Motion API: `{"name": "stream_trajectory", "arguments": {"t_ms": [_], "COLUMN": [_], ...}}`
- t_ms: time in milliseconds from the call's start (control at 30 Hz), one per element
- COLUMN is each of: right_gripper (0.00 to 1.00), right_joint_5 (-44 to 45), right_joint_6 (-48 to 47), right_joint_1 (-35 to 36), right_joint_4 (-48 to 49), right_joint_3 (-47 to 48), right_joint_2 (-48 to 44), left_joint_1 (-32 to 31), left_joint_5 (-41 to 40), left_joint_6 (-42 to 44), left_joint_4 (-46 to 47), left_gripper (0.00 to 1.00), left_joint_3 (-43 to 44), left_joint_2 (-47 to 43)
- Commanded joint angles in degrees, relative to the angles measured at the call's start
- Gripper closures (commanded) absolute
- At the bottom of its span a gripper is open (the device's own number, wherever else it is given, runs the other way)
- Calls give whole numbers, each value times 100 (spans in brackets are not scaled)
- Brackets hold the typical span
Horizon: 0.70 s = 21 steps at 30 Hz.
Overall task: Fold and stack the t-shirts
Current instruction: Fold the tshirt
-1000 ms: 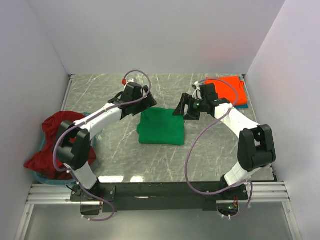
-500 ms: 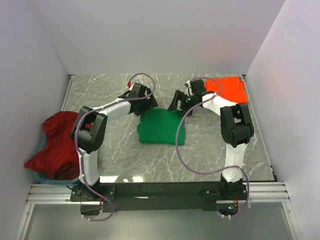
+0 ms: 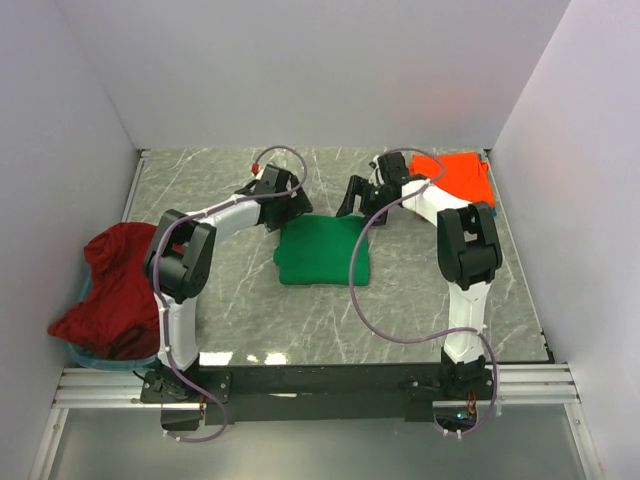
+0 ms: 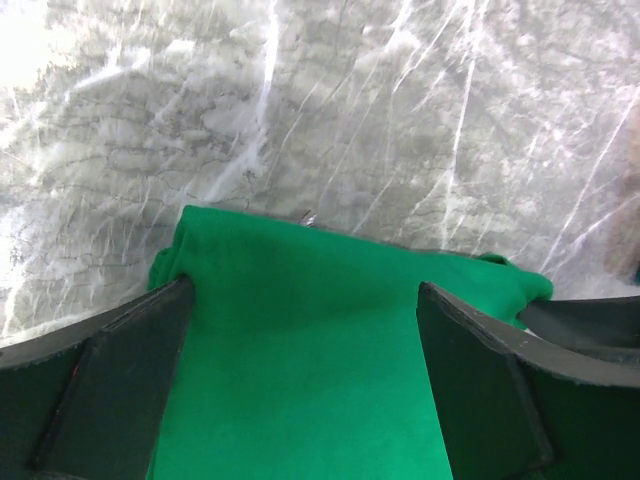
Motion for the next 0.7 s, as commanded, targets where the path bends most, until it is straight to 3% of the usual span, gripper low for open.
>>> {"name": "stream_trajectory", "arguments": {"t_ms": [0, 133, 267, 433, 533, 667], "right_gripper": [9, 8, 8, 7, 7, 3], "right_joint_5": [625, 1371, 2399, 3042, 3280, 2824], "right_joint_6": [-330, -383, -164, 302, 417, 233], "right_joint_1": [-28, 33, 77, 60, 60, 51], "right_joint_4": [-406, -573, -284, 314, 428, 569], "right_joint_3": [405, 213, -1066, -2572, -3267, -3935], "right_joint_2": [-587, -1937, -3494, -5567, -6265, -6538], "left_joint_1": [21, -85, -120, -120, -129, -129], "left_joint_5": [-71, -438, -781, -1169, -1327, -1494], "left_joint_6": [119, 181, 128, -118, -311, -513], "left_joint_4": [-168, -230, -413, -607, -844, -1327], "left_gripper": [1, 1, 0, 1, 1, 1], "left_joint_3": [314, -98, -827, -2084, -2778, -3368], "left_joint_2": [-499, -1779, -3108, -5048, -6015, -6836]}}
